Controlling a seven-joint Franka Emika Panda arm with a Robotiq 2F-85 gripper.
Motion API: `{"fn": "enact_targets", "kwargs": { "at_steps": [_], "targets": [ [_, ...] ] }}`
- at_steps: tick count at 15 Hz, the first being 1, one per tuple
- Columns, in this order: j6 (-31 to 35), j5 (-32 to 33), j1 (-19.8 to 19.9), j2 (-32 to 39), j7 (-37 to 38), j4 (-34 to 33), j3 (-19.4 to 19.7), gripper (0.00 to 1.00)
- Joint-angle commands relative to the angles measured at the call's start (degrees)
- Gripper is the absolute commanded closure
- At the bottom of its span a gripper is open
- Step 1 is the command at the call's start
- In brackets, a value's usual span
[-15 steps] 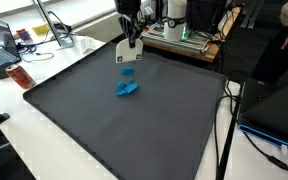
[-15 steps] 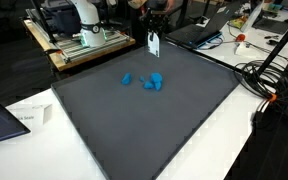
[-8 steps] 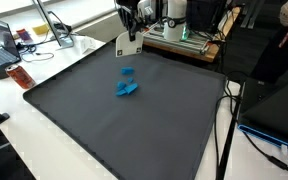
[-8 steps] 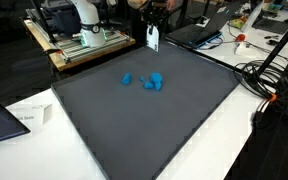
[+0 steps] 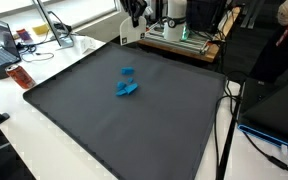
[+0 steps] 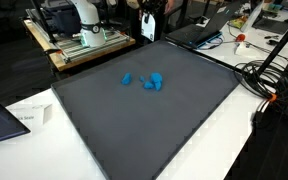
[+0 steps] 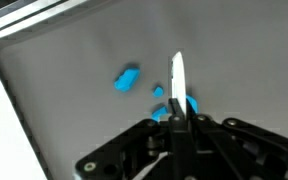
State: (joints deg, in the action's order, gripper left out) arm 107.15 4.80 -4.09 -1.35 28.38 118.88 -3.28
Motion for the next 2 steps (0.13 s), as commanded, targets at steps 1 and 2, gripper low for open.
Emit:
{"fn": "enact_targets", "kwargs": {
  "at_steps": [1, 2],
  "targets": [
    [-3.3, -4.9, 0.4, -2.8, -6.1, -0.5, 0.0, 0.99],
    [-3.0, -5.8, 0.4, -3.5, -7.4, -0.2, 0.0, 0.99]
  ]
}}
